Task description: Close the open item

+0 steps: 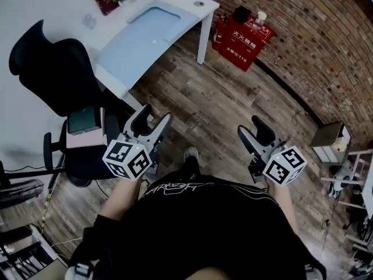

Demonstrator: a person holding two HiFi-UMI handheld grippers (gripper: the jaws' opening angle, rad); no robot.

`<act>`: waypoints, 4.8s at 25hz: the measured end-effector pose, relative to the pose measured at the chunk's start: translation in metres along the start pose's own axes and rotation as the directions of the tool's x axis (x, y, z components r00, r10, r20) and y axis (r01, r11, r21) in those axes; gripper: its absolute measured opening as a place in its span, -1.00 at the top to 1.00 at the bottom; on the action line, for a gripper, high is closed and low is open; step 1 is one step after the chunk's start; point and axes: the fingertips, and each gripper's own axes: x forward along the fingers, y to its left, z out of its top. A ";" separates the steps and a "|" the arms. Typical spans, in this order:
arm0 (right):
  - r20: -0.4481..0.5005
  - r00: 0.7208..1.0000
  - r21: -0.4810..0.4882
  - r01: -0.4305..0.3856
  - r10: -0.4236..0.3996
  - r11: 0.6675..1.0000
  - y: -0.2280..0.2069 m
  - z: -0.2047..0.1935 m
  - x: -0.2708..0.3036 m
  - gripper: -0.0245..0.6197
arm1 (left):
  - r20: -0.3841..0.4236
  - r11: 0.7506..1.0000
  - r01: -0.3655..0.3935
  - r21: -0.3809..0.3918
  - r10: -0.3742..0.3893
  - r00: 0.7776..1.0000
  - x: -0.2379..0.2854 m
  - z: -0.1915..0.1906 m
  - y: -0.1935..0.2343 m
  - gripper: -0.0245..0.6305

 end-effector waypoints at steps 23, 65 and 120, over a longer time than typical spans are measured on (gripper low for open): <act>-0.166 0.970 -0.107 -0.196 0.176 0.975 -0.137 0.104 0.306 -0.02 | -0.001 0.946 -0.299 -0.125 0.301 0.954 0.133 0.062 0.190 0.00; -0.575 0.808 -0.355 -0.387 0.127 0.851 -0.228 0.065 0.596 -0.17 | -0.142 0.382 -0.789 -0.481 0.855 0.500 0.041 -0.049 0.269 0.00; -0.524 0.525 -0.091 -0.817 0.671 0.569 -0.153 0.161 0.460 0.47 | 0.151 0.510 -0.787 -0.347 0.859 0.489 0.129 0.105 0.189 0.76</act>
